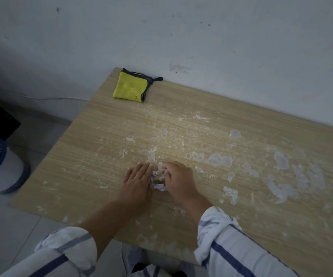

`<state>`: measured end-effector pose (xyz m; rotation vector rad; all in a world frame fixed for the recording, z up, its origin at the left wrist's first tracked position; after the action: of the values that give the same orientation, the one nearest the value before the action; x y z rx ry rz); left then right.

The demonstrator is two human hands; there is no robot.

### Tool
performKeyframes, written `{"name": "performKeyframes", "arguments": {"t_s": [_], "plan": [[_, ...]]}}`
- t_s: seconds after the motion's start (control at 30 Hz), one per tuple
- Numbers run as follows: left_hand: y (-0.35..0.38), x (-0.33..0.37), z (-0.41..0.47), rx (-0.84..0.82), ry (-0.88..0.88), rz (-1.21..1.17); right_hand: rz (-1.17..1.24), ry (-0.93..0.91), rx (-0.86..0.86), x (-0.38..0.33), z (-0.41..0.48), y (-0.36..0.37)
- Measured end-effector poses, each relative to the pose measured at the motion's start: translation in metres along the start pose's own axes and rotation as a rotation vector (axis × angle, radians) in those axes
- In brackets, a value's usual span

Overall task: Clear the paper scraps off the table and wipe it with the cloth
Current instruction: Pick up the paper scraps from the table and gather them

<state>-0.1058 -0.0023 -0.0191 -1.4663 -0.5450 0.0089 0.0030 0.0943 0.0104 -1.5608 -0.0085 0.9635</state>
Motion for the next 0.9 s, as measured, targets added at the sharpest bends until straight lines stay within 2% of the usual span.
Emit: {"name": "performKeyframes", "arguments": {"t_s": [0.13,0.27,0.5,0.63,0.77,0.9], "plan": [[-0.002,0.012,0.002,0.004,-0.008,0.022,0.058,0.043,0.076,0.015,-0.006,-0.008],[-0.006,0.049,0.009,0.058,0.034,0.017,-0.139,0.114,0.081,0.043,-0.017,-0.019],[0.017,0.129,0.011,-0.047,0.365,0.083,-0.236,0.196,0.038,0.088,-0.051,-0.039],[0.032,0.159,0.008,-0.151,0.325,0.020,-0.251,0.241,0.112,0.113,-0.063,-0.054],[0.053,0.168,0.009,-0.127,0.304,0.093,-0.253,0.284,0.169,0.137,-0.073,-0.068],[0.069,0.175,0.014,-0.174,0.275,0.075,-0.276,0.287,0.206,0.157,-0.079,-0.078]]}}
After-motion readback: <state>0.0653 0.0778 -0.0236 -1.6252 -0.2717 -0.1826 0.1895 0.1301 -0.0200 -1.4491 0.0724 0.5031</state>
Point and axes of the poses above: each hand's wrist, its own z-axis towards the middle knuckle, its own y-axis out of the palm, x = y × z, the point moved 2 cm from there along z, towards the middle knuckle, and after that the axes turned 12 degrees about x, right-handed, at the moved point
